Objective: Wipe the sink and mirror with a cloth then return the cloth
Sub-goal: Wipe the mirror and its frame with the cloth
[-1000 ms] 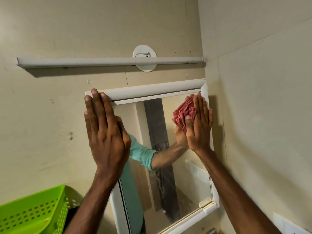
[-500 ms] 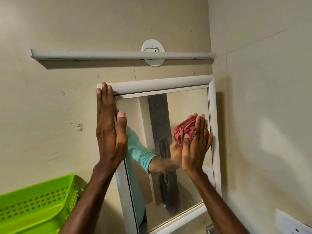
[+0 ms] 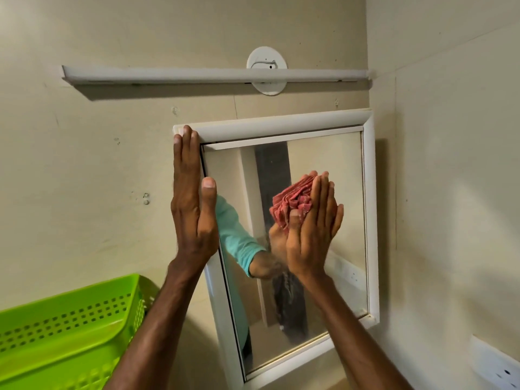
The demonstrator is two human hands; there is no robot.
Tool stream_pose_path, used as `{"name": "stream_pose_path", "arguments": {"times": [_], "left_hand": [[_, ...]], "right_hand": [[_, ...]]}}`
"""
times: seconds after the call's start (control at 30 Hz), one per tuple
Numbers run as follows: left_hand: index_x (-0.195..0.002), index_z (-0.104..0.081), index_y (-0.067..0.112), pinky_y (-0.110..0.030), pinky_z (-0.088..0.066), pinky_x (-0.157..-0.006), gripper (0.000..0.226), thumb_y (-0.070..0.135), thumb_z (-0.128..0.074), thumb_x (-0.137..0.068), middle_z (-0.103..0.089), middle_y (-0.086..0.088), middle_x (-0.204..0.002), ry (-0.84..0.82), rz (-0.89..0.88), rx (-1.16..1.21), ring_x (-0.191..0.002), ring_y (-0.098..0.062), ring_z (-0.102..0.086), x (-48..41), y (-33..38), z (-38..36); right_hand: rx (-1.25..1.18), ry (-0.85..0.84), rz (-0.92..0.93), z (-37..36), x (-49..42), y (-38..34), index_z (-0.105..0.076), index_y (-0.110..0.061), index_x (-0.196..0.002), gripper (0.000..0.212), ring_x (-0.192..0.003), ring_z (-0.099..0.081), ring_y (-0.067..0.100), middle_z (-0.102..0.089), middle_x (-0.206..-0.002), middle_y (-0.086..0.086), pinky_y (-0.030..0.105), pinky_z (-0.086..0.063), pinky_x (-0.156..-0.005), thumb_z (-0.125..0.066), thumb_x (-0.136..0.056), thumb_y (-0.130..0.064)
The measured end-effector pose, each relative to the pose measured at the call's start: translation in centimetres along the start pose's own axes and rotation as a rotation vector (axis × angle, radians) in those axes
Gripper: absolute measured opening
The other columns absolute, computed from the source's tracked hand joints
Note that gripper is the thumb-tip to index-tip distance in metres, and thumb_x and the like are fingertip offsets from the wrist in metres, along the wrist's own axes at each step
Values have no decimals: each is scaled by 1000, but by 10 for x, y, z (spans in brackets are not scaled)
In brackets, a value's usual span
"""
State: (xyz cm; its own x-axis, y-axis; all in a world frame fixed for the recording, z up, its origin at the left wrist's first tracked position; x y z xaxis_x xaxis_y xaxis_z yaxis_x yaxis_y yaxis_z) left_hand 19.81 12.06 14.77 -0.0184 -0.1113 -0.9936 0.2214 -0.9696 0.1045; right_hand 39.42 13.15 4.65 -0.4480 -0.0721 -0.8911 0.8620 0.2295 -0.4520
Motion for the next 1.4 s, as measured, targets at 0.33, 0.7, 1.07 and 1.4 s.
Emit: {"name": "stream_pose_path", "arguments": {"times": [0.33,0.7,1.07,1.4], "left_hand": [[-155,-21,-8,-54,-13,-126,56,5,-29,-101,-14,-21,-166,-87,-30,-36,-157,-31,-7,-1,-6,6],[-157,-10,-7,-50,-3,-128,61,10,-31,-102,-1,-20,-168,-218,6,-24,-157,-30,6,0,-5,12],[-158,-11,-3,-27,0,-127,59,11,-26,-102,-1,-15,-169,-323,83,47,-157,-24,9,3,-6,25],[-157,-13,-5,-51,-3,-128,61,12,-32,-102,-3,-19,-168,-296,84,-61,-157,-29,6,26,-4,19]], "right_hand": [[48,-287,494,-6,18,-49,-14,-13,-166,74,-163,-5,22,-7,-175,5,64,-11,-128,-46,-101,-29],[-33,-280,423,-17,58,-79,-20,-9,-164,81,-163,-6,23,-19,-174,11,60,-3,-130,-46,-91,-31],[-36,-253,400,-30,78,-98,-16,-11,-163,70,-162,-6,24,-9,-172,5,58,4,-129,-31,-108,-51],[28,-343,459,-28,107,-77,-8,-17,-166,73,-163,-4,21,-15,-174,8,53,10,-129,-38,-107,-47]]}}
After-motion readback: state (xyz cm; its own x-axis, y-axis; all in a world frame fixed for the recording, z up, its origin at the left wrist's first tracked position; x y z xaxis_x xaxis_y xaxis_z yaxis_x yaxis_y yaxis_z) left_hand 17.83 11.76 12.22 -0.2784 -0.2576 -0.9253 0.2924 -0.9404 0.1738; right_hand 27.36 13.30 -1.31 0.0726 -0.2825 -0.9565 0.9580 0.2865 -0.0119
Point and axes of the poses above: each hand's wrist, its own x-axis away from the middle knuckle, its own z-axis out of the back of the hand, y = z × x, the point moved 3 cm from there along -x, towards the middle knuckle
